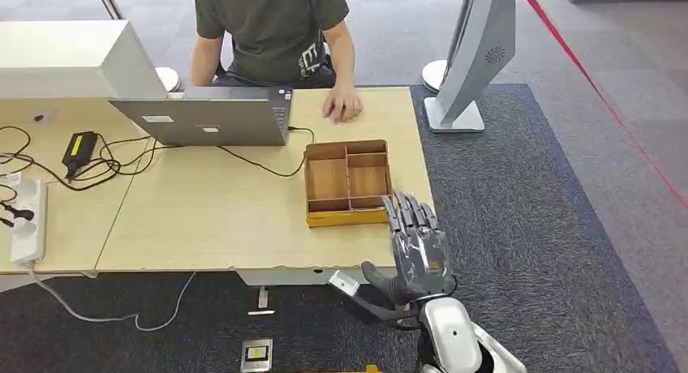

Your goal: Pass the card to the sensor for recognition and then transmit it.

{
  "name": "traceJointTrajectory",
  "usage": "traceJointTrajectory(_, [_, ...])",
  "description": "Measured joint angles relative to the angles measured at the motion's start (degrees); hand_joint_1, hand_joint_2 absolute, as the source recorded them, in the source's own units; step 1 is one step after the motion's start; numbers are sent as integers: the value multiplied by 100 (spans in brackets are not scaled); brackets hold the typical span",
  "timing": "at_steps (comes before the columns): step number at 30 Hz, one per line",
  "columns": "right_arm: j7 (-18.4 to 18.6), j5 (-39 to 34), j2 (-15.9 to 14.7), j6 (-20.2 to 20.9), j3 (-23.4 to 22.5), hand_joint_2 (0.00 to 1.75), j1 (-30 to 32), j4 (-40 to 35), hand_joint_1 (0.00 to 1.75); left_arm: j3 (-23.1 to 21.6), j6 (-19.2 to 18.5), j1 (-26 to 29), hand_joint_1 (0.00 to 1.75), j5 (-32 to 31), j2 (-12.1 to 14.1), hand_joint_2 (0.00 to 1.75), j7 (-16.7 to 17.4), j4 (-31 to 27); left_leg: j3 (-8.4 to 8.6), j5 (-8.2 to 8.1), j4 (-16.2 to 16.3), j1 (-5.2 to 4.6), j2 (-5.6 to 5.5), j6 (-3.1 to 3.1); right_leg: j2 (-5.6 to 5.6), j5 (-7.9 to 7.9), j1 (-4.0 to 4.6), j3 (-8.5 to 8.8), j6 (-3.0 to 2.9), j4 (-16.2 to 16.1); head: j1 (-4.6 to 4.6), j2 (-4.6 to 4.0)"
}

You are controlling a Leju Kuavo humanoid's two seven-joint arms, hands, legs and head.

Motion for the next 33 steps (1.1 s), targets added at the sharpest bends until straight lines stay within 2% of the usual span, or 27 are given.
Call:
traceJointTrajectory(15, [-247, -175, 406, 345, -2, 175, -718, 756, 0, 0, -125, -3, 0, -48, 22, 0, 11, 0, -1, 0, 0, 1, -1, -1, 0, 1, 1, -1, -1, 1, 0, 0])
traceJointTrajectory(33, [-159, -271, 546, 791, 70, 175, -1086, 1163, 0, 0, -201, -2, 0, -125, 48, 0, 13, 0, -1, 0, 0, 1, -1, -1, 0, 1, 1, -1, -1, 1, 0, 2])
